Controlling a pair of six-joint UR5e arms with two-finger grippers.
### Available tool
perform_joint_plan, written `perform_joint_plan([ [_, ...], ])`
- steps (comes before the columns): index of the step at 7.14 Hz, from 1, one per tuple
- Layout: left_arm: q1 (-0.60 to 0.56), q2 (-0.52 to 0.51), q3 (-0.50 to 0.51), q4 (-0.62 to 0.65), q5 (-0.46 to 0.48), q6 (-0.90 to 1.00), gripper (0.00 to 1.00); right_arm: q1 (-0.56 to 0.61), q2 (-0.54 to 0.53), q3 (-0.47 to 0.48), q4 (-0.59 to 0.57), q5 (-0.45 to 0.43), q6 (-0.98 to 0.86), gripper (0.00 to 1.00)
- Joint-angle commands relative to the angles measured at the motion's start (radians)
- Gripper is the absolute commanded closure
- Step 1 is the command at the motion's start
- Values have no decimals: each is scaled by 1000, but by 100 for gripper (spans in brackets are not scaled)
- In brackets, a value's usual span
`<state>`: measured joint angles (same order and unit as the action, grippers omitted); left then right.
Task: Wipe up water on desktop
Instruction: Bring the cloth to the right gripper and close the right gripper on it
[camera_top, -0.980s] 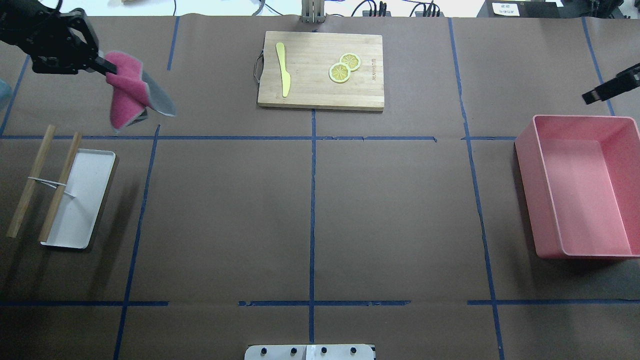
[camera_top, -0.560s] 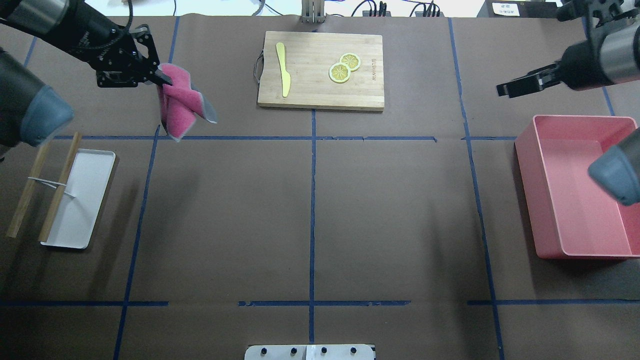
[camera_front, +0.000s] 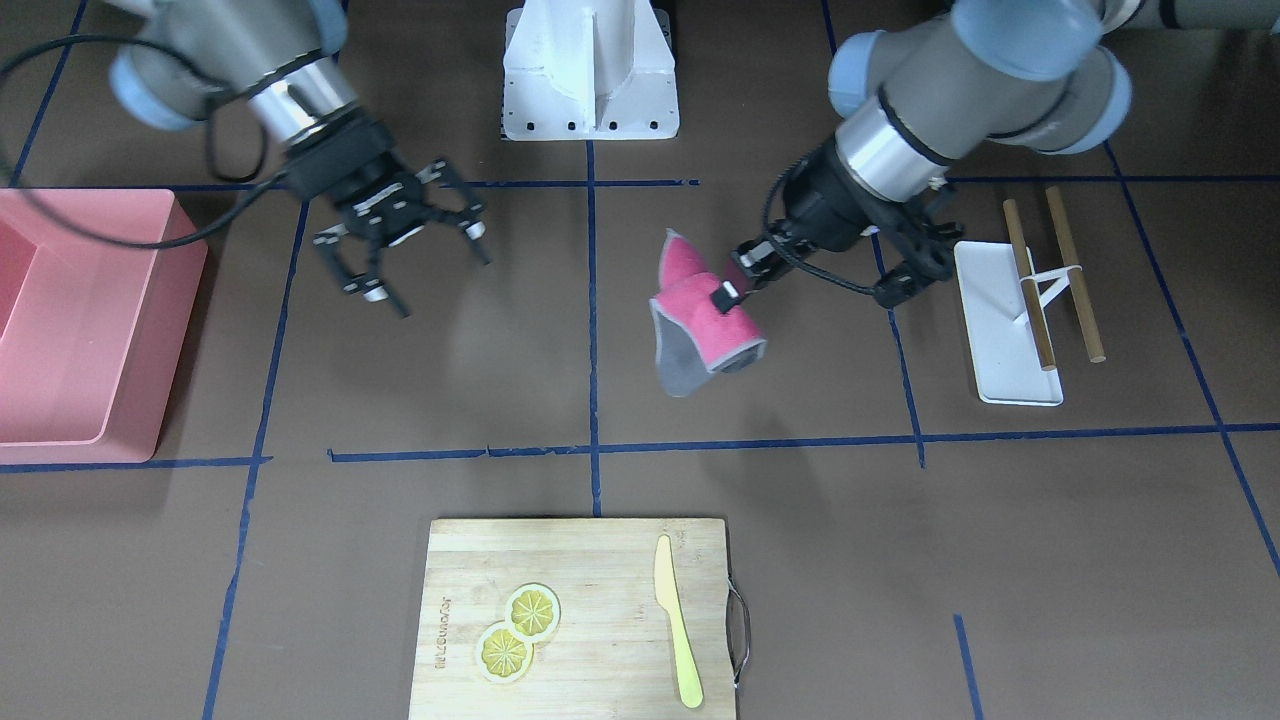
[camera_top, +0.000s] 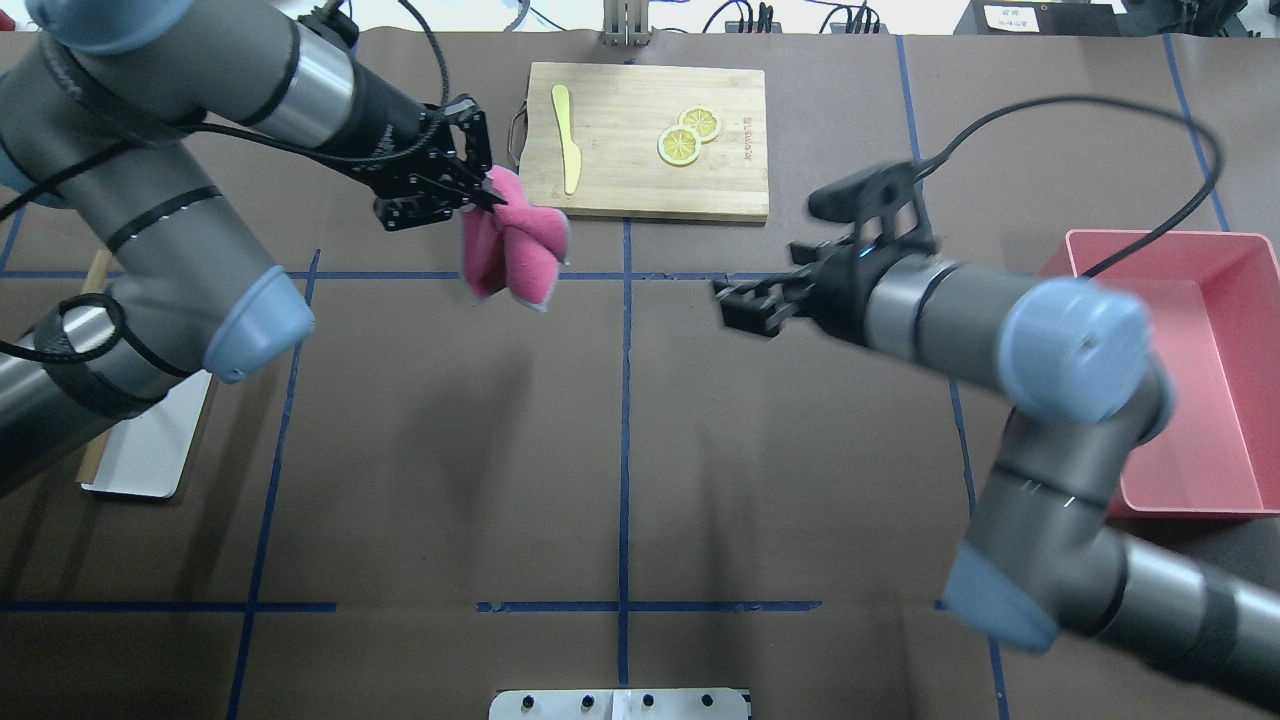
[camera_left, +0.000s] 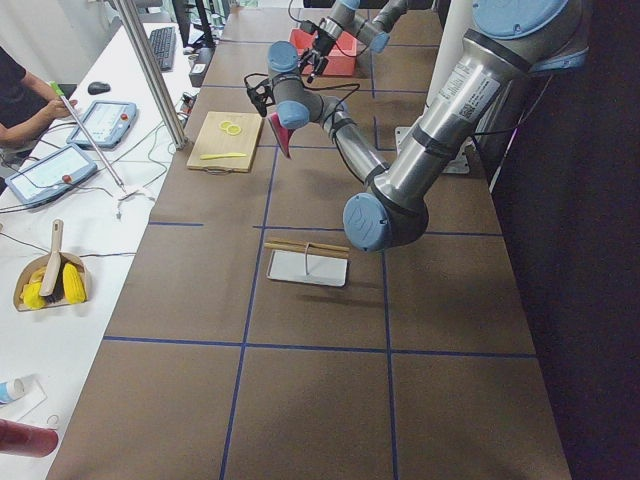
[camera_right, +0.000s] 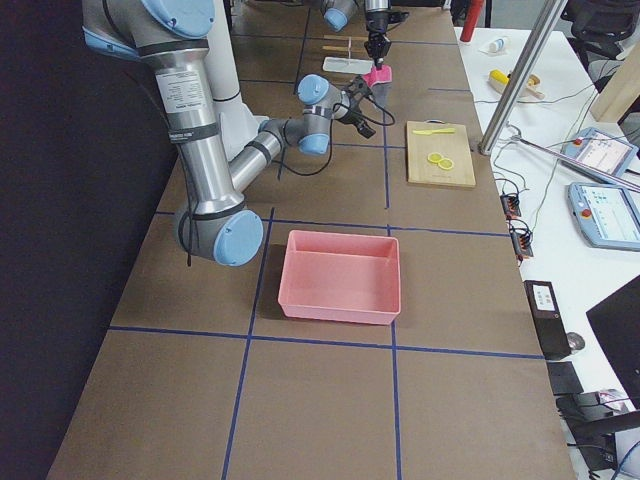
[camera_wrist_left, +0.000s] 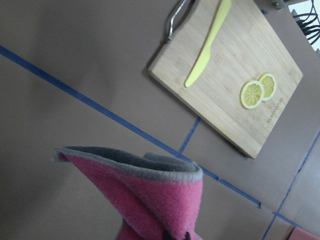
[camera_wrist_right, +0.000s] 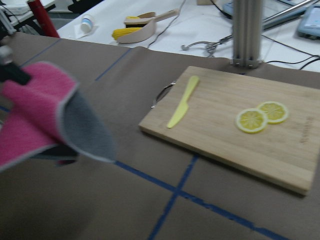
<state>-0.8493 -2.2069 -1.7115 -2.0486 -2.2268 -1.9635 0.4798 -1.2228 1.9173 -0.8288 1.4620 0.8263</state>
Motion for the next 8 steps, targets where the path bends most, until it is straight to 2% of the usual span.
perform_joint_plan([
  [1,25,-31,9,-1,25,-96,99,-215,97,-4,-24,-235,-9,0],
  [4,55,-31,9,-2,10,-13,99,-219,121,-4,-56,-253,-48,1],
  [8,61,-34,-2,-2,-112,57,99,-216,121,-6,-58,-262,-82,1],
])
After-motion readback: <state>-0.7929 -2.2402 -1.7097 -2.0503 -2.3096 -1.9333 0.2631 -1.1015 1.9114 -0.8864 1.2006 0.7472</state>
